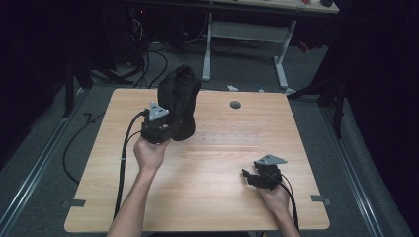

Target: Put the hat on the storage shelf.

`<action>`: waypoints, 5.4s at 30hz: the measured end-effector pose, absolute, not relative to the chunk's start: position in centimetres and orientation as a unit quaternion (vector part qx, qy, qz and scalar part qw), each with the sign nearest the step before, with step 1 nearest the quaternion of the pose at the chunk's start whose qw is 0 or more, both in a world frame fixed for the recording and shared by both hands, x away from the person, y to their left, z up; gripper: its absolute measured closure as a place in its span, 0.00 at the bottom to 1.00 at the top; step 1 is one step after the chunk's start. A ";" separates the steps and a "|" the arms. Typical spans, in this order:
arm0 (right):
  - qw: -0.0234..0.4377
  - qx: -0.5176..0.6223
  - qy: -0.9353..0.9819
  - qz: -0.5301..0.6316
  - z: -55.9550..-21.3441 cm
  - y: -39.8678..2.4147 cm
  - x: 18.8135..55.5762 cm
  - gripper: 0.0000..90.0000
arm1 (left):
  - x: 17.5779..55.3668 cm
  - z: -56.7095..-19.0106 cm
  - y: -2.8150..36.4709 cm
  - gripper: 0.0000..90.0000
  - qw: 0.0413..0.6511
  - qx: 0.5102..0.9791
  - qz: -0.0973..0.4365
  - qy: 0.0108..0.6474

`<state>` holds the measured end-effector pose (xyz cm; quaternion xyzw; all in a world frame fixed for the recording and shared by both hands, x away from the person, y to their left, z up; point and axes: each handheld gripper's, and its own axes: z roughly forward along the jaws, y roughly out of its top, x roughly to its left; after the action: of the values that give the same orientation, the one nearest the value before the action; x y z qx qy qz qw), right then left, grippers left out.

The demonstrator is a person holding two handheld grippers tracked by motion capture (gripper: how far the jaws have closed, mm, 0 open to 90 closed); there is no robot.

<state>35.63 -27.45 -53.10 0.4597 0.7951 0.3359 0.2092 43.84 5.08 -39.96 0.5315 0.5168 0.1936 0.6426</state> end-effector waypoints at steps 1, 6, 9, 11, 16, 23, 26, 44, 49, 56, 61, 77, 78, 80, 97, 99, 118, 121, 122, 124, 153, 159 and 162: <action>0.209 0.460 0.795 0.336 -53.1 -27.4 35.6 0.43 | 43.8 -40.1 4.9 0.75 0.640 0.534 0.196 0.517; 0.209 0.460 0.795 0.336 -53.1 -27.4 35.6 0.43 | 44.1 -40.4 4.6 0.75 0.638 0.534 0.199 0.519; 0.209 0.460 0.795 0.336 -53.1 -27.4 35.6 0.43 | 44.2 -40.6 4.5 0.75 0.638 0.531 0.197 0.521; 0.209 0.460 0.795 0.336 -53.1 -27.4 35.6 0.43 | 44.3 -40.9 4.4 0.75 0.639 0.530 0.198 0.521; 0.209 0.460 0.795 0.336 -53.1 -27.4 35.6 0.43 | 44.2 -42.0 4.2 0.75 0.642 0.525 0.197 0.523; 0.210 0.459 0.795 0.337 -53.1 -27.5 35.7 0.43 | 44.1 -42.9 4.1 0.73 0.645 0.524 0.193 0.522; 0.210 0.459 0.795 0.337 -53.1 -27.5 35.7 0.43 | 44.2 -42.9 4.2 0.72 0.645 0.523 0.188 0.524; 0.210 0.459 0.795 0.337 -53.1 -27.5 35.7 0.43 | 44.1 -42.8 4.3 0.39 0.649 0.522 0.156 0.531; 0.209 0.459 0.795 0.337 -53.1 -27.5 35.7 0.43 | 43.9 -42.5 4.4 0.33 0.654 0.521 0.145 0.530; 0.210 0.459 0.795 0.337 -53.1 -27.5 35.7 0.43 | 43.7 -42.4 4.7 0.28 0.650 0.526 0.135 0.531; 0.210 0.459 0.795 0.337 -53.1 -27.5 35.7 0.43 | 43.1 -42.3 5.1 0.25 0.648 0.529 0.140 0.530; 0.210 0.459 0.795 0.337 -53.1 -27.5 35.7 0.43 | 41.1 -42.4 7.0 0.26 0.651 0.529 0.137 0.527; 0.209 0.459 0.795 0.337 -53.1 -27.5 35.7 0.43 | 41.0 -42.4 7.2 0.26 0.652 0.529 0.136 0.526; 0.210 0.459 0.795 0.337 -53.1 -27.5 35.7 0.43 | 40.9 -42.4 7.3 0.26 0.653 0.528 0.133 0.526; 0.209 0.459 0.795 0.337 -53.1 -27.5 35.7 0.43 | 39.5 -43.2 9.5 0.27 0.652 0.521 0.122 0.538; 0.210 0.459 0.795 0.337 -53.1 -27.5 35.7 0.43 | 39.3 -43.3 9.6 0.27 0.651 0.521 0.121 0.539; 0.209 0.460 0.795 0.337 -53.1 -27.5 35.7 0.43 | 38.3 -44.9 10.8 0.28 0.645 0.514 0.114 0.554; 0.209 0.459 0.795 0.337 -53.1 -27.5 35.7 0.43 | 38.2 -45.4 11.1 0.28 0.643 0.511 0.113 0.559; 0.209 0.459 0.795 0.337 -53.1 -27.5 35.7 0.43 | 38.2 -45.4 11.1 0.28 0.643 0.511 0.113 0.559; 0.210 0.460 0.795 0.337 -53.1 -27.5 35.7 0.43 | 38.0 -45.6 11.3 0.28 0.642 0.511 0.112 0.561; 0.209 0.460 0.795 0.337 -53.1 -27.5 35.7 0.43 | 37.3 -51.8 11.8 0.31 0.600 0.516 0.132 0.597; 0.210 0.460 0.795 0.337 -53.1 -27.5 35.7 0.43 | 37.3 -52.9 11.4 0.32 0.588 0.522 0.161 0.596; 0.210 0.460 0.795 0.337 -53.1 -27.5 35.7 0.43 | 37.4 -53.6 11.2 0.32 0.575 0.533 0.177 0.595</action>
<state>35.67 -27.46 -53.11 0.4596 0.7947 0.3366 0.2096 37.38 11.15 -53.57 0.5332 0.5948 0.1766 0.5750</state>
